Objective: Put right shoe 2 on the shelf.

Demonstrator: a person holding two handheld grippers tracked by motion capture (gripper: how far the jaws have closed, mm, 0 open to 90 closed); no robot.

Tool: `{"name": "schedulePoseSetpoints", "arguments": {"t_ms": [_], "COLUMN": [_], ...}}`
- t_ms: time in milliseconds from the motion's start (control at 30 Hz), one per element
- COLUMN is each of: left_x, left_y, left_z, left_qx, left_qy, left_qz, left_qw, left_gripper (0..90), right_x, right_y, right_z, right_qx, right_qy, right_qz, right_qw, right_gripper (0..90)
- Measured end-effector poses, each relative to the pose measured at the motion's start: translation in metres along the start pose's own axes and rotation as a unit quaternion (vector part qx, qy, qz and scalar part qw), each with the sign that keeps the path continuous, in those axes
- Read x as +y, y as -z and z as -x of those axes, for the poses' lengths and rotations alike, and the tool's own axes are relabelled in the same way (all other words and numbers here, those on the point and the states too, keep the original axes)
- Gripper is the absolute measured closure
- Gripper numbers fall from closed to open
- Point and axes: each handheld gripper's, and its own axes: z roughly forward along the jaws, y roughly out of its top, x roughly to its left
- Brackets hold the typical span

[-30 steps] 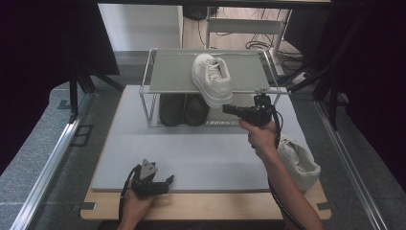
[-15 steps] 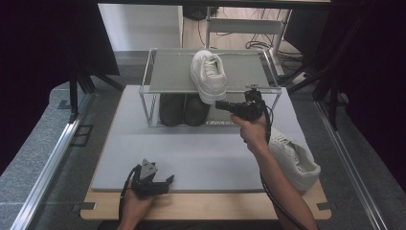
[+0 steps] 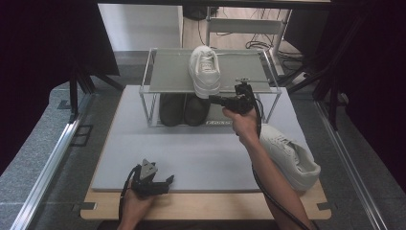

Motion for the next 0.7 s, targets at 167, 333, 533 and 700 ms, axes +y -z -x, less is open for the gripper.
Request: {"name": "schedulePoseSetpoints", "arguments": {"t_ms": [167,333,533,700], "left_x": [0.0,0.0,0.0,0.0], "left_y": [0.0,0.0,0.0,0.0], "left_z": [0.0,0.0,0.0,0.0], "left_qx": [0.0,0.0,0.0,0.0], "left_qy": [0.0,0.0,0.0,0.0], "left_qz": [-0.001,-0.001,-0.001,-0.001], "left_qw": [1.0,1.0,1.0,1.0], "left_gripper": [13.0,13.0,13.0,13.0], "right_x": [0.004,0.006,0.009,0.011], "right_y": [-0.01,-0.02,-0.03,-0.035], "right_z": [-0.001,-0.002,-0.005,-0.007], "right_qx": [-0.002,-0.002,-0.004,-0.008], "right_qy": [0.002,0.003,0.008,0.014], "right_qz": [-0.004,-0.004,-0.005,-0.006], "right_qw": [1.0,1.0,0.9999,0.9998], "right_gripper": [89.6,89.6,89.6,89.6]}}
